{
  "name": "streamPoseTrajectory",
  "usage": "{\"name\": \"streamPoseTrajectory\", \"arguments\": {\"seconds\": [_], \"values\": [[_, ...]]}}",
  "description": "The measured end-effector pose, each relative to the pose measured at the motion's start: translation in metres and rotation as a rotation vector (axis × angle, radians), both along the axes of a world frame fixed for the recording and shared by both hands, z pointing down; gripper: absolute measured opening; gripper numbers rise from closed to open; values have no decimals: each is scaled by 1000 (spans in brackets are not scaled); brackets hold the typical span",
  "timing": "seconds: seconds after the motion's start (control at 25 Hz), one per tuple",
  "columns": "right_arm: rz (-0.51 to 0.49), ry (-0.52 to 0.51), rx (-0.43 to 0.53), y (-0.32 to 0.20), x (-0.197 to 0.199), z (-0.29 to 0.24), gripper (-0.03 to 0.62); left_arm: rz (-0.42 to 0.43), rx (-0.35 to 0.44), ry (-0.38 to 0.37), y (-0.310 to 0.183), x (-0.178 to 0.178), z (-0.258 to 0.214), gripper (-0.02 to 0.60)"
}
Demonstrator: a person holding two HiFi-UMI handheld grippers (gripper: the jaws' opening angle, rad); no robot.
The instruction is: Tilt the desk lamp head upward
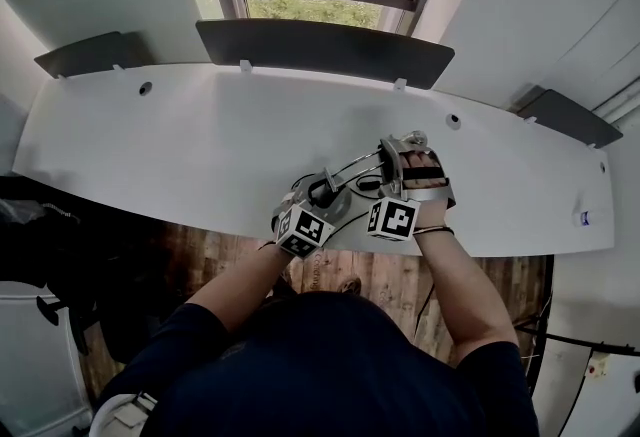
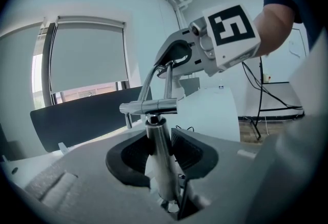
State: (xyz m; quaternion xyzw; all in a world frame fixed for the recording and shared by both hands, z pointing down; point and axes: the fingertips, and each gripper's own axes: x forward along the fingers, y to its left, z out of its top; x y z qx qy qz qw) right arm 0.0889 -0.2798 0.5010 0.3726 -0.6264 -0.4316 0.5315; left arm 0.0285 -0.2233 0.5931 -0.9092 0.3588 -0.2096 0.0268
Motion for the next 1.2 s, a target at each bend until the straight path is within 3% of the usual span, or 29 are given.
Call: {"name": "streamPoseTrajectory", "arguments": {"seconds": [0.32,1.2], "values": [[-16,131,59,9,-10,-22,92,6,5,5,1,1,2,126],[-24,161,48,17,-17,-33,114,28,6,0,2,7,4,126]]}}
